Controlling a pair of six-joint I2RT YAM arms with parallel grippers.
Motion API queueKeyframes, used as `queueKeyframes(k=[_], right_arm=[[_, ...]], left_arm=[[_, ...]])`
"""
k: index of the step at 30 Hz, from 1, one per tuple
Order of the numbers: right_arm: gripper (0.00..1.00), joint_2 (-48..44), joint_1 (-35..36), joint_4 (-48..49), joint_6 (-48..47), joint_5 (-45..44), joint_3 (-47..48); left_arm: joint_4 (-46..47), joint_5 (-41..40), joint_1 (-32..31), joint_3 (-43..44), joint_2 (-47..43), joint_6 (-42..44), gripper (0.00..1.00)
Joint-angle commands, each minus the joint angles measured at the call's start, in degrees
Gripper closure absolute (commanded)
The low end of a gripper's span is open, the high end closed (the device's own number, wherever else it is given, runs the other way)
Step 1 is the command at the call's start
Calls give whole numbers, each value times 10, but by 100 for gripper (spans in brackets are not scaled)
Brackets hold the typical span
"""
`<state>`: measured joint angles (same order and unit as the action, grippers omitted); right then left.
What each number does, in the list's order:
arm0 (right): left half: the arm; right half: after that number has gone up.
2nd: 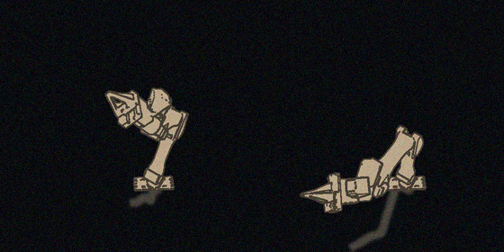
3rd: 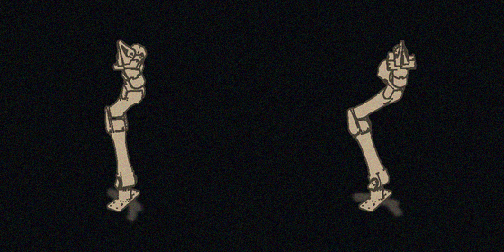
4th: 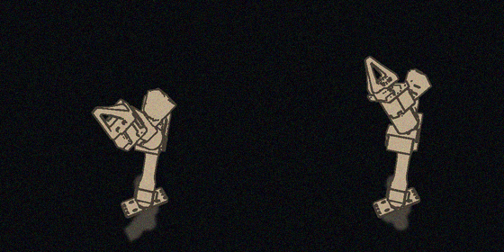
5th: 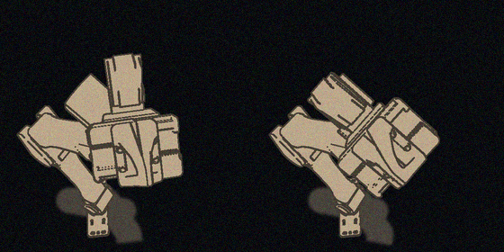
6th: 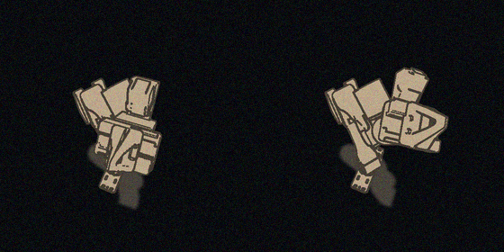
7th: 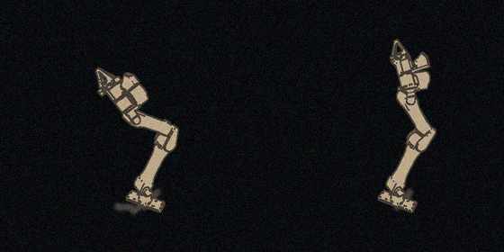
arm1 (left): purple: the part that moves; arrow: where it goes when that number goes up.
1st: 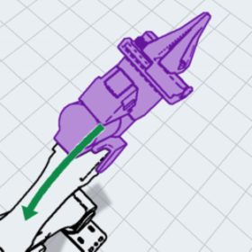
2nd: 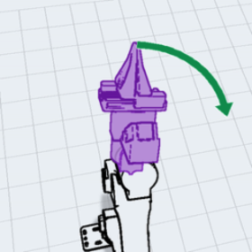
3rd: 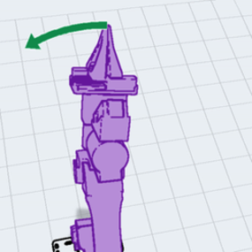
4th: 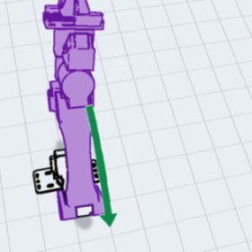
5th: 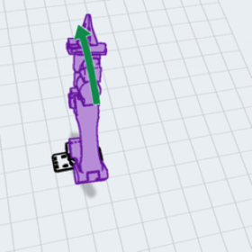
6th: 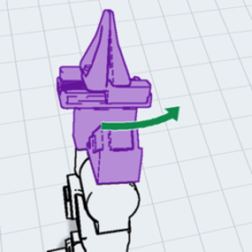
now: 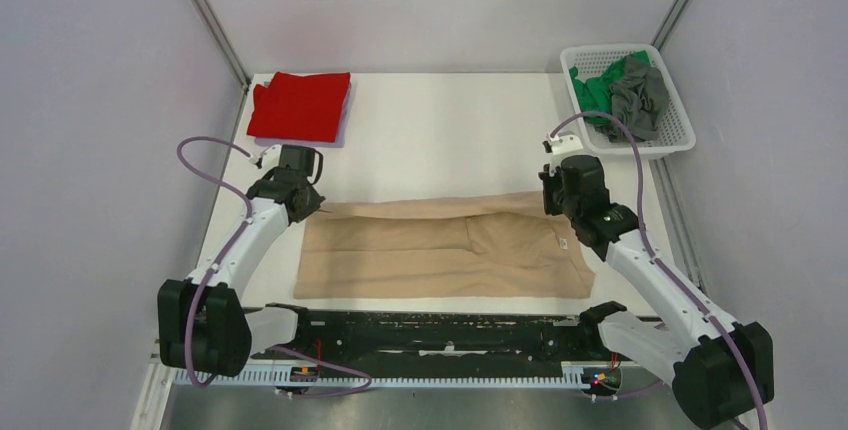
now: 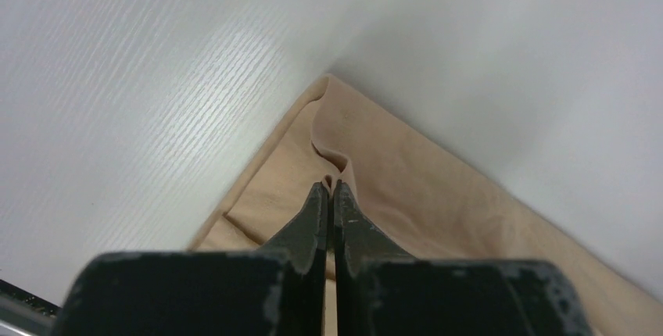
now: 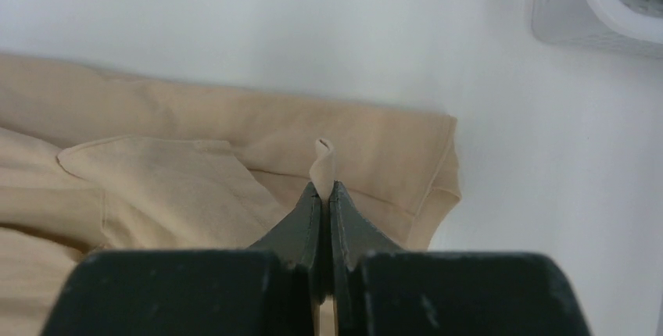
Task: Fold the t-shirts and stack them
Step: Fold the other side of the tshirt into a rectangle
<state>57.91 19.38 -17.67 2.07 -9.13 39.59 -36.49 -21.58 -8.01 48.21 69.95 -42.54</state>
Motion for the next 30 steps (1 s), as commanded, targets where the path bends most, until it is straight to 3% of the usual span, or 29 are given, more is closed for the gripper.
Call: queueKeyframes(k=[1,9,13,14,15,16,18,20,23,24,30], right_arm=[[100,-30,15,-34,9,-11,-12],[96,-52,54,-105,47,-12,-37],[84,-50,70,-158,95,73,-59],[81,-52,74,-177,111,89,-66],[75,-54,77,-196,121,126,-75],[67,-55,79,-223,129,159,-81],[64,-66,81,-274,135,196,-85],[46,-72,82,-324,104,253,-71],[7,-65,81,-352,75,265,-24],[2,-66,81,-342,74,250,-9],[2,-52,81,-215,101,137,23]], left_arm=[[-1,-19,1,-21,-30,-20,98],[-1,-21,1,-72,-53,-35,98],[-17,-28,1,-90,-65,-47,79],[-22,-36,1,-92,-70,-51,74],[-34,-47,1,-93,-76,-60,59],[-54,-61,1,-91,-80,-74,37],[-80,-78,1,-80,-89,-89,25],[-93,-82,1,-64,-100,-92,1],[-98,-66,1,-38,-117,-90,0],[-95,-58,1,-31,-123,-89,0],[-4,81,1,-38,-139,-54,0]])
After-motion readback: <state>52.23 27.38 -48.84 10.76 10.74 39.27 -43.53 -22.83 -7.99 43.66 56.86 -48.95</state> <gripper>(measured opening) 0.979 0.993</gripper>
